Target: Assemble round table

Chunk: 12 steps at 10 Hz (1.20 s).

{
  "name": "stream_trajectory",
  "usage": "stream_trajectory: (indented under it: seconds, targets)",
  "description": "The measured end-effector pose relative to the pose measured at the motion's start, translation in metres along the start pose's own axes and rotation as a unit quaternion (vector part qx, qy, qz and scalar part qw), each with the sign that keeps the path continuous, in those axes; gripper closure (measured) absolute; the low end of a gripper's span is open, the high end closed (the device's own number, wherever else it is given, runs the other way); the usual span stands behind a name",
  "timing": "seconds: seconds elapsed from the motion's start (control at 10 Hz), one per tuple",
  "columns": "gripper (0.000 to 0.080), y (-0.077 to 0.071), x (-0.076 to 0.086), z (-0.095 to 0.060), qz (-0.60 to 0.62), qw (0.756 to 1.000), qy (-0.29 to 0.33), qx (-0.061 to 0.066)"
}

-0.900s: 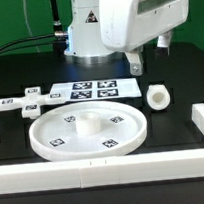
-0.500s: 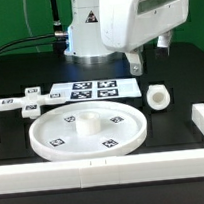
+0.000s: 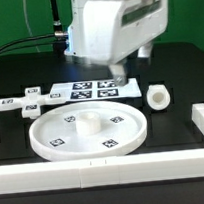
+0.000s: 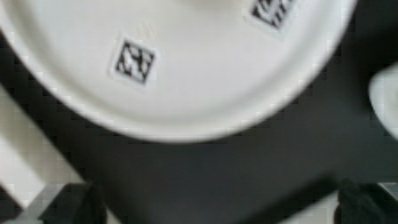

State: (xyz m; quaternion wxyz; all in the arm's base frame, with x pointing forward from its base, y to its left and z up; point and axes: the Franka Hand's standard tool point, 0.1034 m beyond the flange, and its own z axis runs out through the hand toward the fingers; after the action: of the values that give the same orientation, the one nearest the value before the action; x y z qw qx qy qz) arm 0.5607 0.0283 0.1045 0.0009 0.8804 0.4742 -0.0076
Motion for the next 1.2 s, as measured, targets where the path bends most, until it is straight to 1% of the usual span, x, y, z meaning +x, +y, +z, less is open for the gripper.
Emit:
stream_trajectory:
  seconds: [0.1, 0.3, 0.4, 0.5, 0.7, 0.8, 0.9, 1.0, 1.1, 1.2]
  targets:
    - [0.0150, 0.006, -0.017, 0.015, -0.017, 1.000, 0.003, -0.003]
    - [0.0150, 0.022, -0.046, 0.036, -0.049, 0.999, 0.003, 0.002]
    - [0.0150, 0.032, -0.056, 0.046, -0.051, 0.999, 0.002, 0.007]
    - [0.0150, 0.035, -0.061, 0.052, -0.053, 0.999, 0.001, 0.010]
    - [0.0150, 0.034, -0.060, 0.053, -0.052, 0.999, 0.001, 0.011]
    - [0.0150, 0.032, -0.061, 0.055, -0.053, 0.998, 0.000, 0.014]
    - [0.0150, 0.028, -0.061, 0.060, -0.054, 0.998, -0.003, 0.021]
    - [0.0150, 0.025, -0.065, 0.067, -0.055, 0.998, -0.001, 0.019]
    - [0.0150, 0.021, -0.068, 0.073, -0.054, 0.998, -0.003, 0.024]
    - [0.0150, 0.019, -0.068, 0.080, -0.054, 0.998, -0.001, 0.022]
